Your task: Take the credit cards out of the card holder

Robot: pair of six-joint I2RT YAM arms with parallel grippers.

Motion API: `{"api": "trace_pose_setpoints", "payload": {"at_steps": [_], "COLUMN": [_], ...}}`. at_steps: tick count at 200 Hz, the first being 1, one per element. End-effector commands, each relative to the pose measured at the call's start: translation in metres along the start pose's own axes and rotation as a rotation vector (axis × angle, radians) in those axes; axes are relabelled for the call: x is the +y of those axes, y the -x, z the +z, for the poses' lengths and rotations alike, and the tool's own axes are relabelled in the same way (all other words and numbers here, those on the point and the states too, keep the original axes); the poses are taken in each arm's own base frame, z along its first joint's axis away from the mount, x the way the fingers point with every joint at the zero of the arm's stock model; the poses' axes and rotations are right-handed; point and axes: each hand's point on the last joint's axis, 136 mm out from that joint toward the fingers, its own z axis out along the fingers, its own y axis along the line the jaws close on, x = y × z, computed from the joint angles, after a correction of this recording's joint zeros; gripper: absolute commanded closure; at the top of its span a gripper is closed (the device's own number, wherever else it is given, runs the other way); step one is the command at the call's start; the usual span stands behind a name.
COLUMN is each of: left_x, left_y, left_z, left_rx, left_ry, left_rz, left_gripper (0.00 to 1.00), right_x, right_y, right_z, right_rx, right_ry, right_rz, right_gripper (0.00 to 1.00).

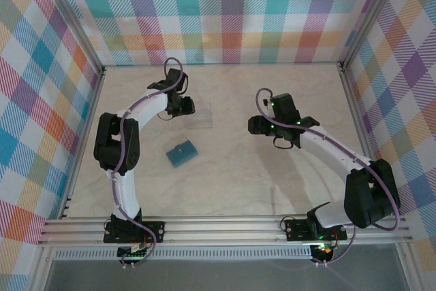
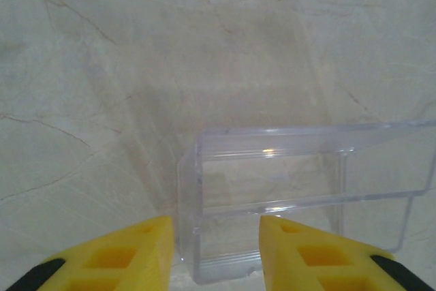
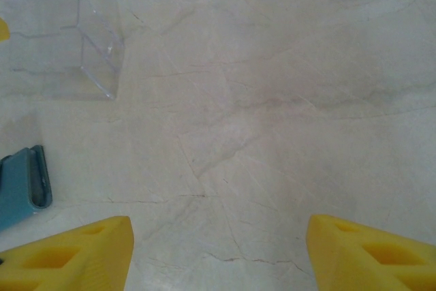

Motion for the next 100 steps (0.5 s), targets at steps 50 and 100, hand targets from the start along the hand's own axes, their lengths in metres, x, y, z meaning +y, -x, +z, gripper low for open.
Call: {"api": "trace_pose_setpoints", "payload": {"at_steps": [50,100], "left_x": [-0.001,0.000], "left_y": [0.011,0.018], "left_z": [0.000,-0.001], "left_rx": [-0.019,-0.029], "left_ry": [0.022,0.039], "left_rz": [0.027,0.033], "left_gripper": [0.68,0.70], "right_x": [0.000,0.000], "right_y": [-0.008,-0.009], "right_z": [0.009,0.011], "right_rx": [0.052,0.062], "right_ry": [0.000,0.000], "right_rz": [-0.008,-0.009], "right_gripper": [0.30,0.29]}}
